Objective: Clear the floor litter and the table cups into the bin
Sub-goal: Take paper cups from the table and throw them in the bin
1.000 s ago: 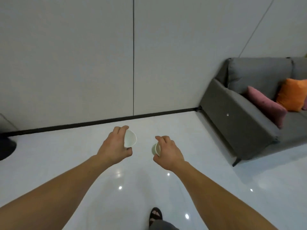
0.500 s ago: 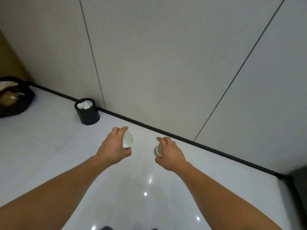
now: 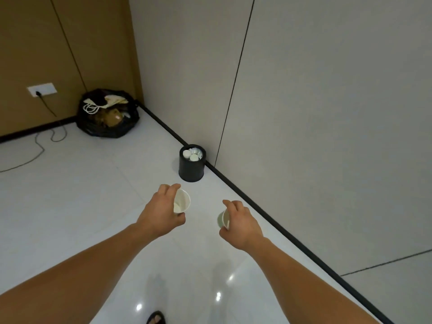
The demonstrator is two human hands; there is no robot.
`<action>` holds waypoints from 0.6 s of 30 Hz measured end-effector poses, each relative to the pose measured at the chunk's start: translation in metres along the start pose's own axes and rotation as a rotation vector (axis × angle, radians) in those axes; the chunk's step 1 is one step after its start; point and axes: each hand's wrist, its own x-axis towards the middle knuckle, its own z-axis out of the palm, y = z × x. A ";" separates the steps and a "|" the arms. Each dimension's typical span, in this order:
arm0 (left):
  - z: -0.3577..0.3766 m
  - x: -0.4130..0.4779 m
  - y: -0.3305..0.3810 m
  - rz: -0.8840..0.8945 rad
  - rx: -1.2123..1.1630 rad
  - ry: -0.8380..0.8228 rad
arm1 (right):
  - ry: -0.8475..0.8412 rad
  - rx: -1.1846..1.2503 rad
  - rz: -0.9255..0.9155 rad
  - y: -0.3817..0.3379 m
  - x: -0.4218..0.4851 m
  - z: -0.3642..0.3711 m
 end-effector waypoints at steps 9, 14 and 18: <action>-0.017 0.152 -0.043 0.048 -0.005 -0.025 | 0.014 0.017 0.002 -0.022 0.143 -0.023; -0.005 0.253 -0.045 0.047 0.012 -0.027 | 0.011 0.013 -0.001 0.000 0.251 -0.041; -0.011 0.324 -0.050 -0.009 0.034 -0.027 | -0.019 0.047 -0.039 0.004 0.334 -0.063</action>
